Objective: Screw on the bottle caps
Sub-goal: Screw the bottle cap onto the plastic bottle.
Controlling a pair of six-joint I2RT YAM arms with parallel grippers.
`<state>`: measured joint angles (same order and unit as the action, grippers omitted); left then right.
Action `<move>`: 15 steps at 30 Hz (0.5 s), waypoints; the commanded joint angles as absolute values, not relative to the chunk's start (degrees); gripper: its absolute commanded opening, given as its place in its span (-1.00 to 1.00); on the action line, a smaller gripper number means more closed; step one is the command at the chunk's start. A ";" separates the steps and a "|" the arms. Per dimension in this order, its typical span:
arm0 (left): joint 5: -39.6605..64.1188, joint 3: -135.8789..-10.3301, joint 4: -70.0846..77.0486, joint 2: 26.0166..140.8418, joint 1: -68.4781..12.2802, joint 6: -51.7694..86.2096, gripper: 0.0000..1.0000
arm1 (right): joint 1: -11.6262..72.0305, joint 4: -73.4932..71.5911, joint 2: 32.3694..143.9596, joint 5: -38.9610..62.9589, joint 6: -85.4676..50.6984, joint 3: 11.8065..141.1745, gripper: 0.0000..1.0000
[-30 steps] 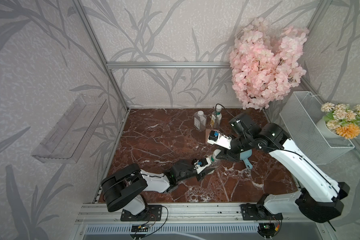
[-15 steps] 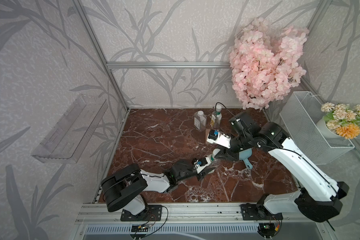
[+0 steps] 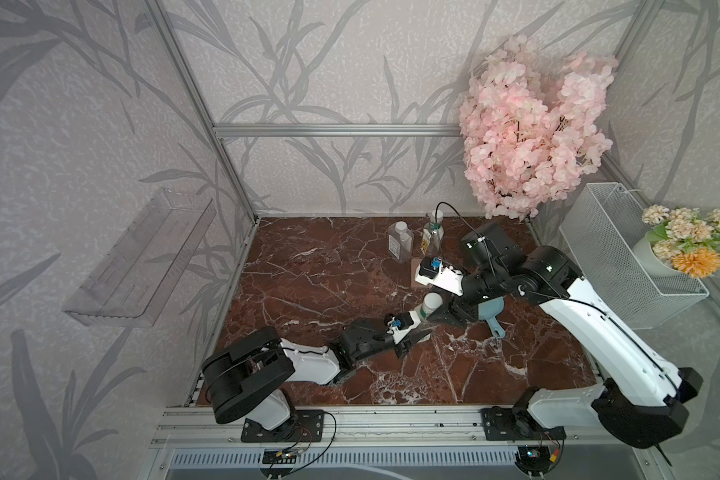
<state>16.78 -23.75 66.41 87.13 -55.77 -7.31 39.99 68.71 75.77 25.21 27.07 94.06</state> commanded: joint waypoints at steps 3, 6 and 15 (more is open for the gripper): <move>16.97 -25.58 68.51 87.43 -55.90 -6.44 -0.37 | 38.74 65.16 72.36 27.80 26.67 93.17 0.78; 16.96 -25.52 68.38 87.36 -55.89 -6.50 -0.37 | 36.72 60.37 69.87 30.09 24.43 91.53 0.85; 17.05 -25.57 67.71 86.92 -55.90 -6.59 -0.37 | 30.52 31.31 62.67 37.21 11.11 80.90 0.83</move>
